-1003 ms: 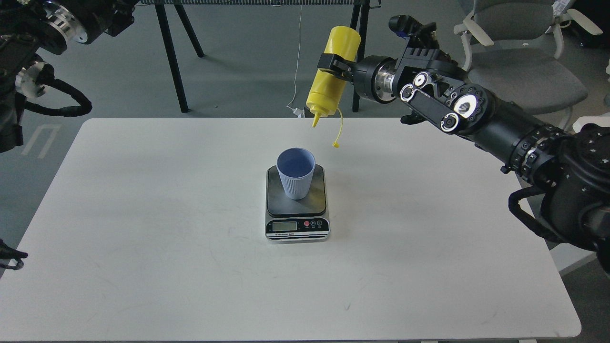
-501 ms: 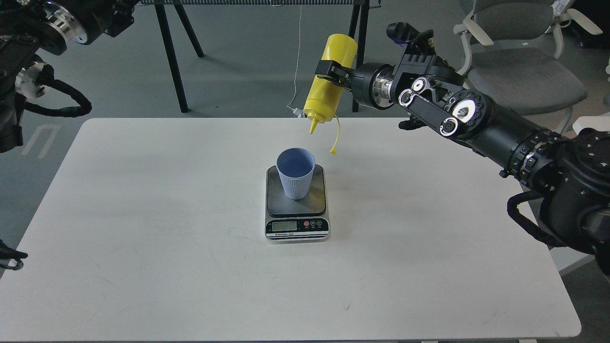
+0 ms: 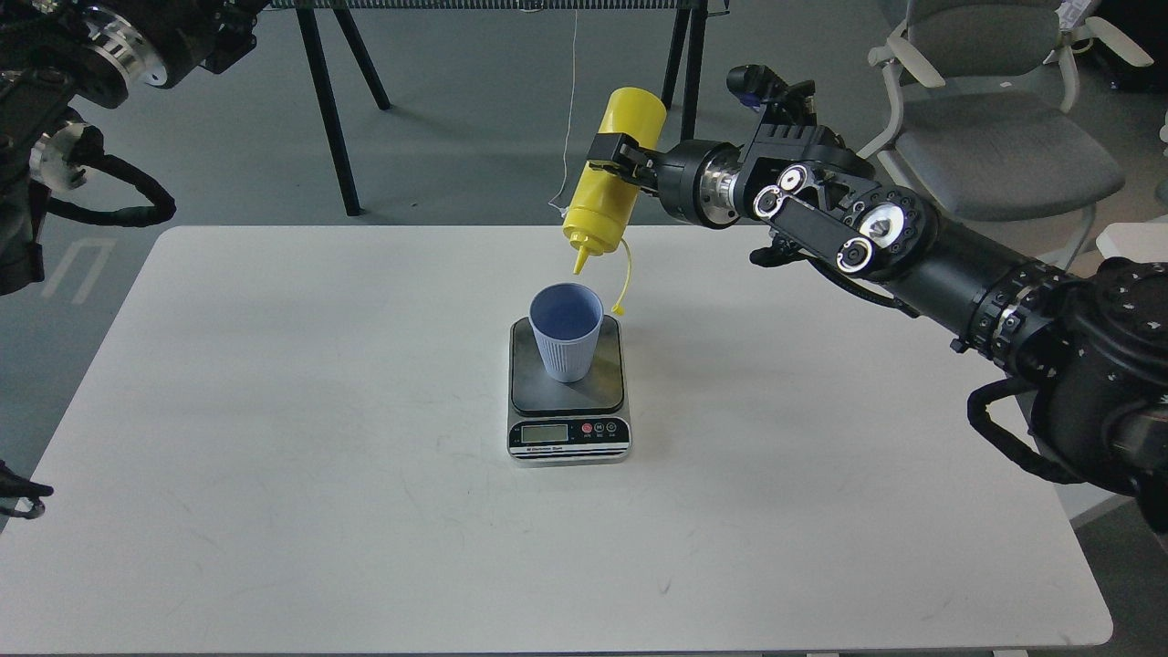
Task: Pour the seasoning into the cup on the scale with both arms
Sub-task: 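Squeeze the inverted bottle's contents into the blue cup, then turn the bottle upright and carry it back beside the scale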
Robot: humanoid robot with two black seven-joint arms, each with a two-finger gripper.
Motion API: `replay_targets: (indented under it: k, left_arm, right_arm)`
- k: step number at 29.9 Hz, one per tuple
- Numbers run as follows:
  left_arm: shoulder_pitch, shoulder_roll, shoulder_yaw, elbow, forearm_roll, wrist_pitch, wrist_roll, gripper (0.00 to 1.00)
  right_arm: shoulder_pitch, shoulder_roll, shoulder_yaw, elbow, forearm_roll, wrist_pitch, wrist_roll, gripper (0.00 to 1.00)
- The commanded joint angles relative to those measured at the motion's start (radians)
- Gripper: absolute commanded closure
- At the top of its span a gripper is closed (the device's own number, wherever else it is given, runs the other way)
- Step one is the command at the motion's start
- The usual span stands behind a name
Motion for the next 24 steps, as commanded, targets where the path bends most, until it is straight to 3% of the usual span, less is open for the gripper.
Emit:
replay_targets:
  k: [1,24]
  left_arm:
    - [0.0,-0.001,0.001,0.0,0.0,0.0,0.0,0.0]
    - [0.002,-0.003,0.001,0.0,0.0,0.0,0.0,0.0]
  right_arm:
    - [-0.008,0.0,0.0,0.0,0.001,-0.002,0.001,0.71]
    - [-0.032,0.0,-0.005,0.0,-0.002,-0.007,0.001,0.71]
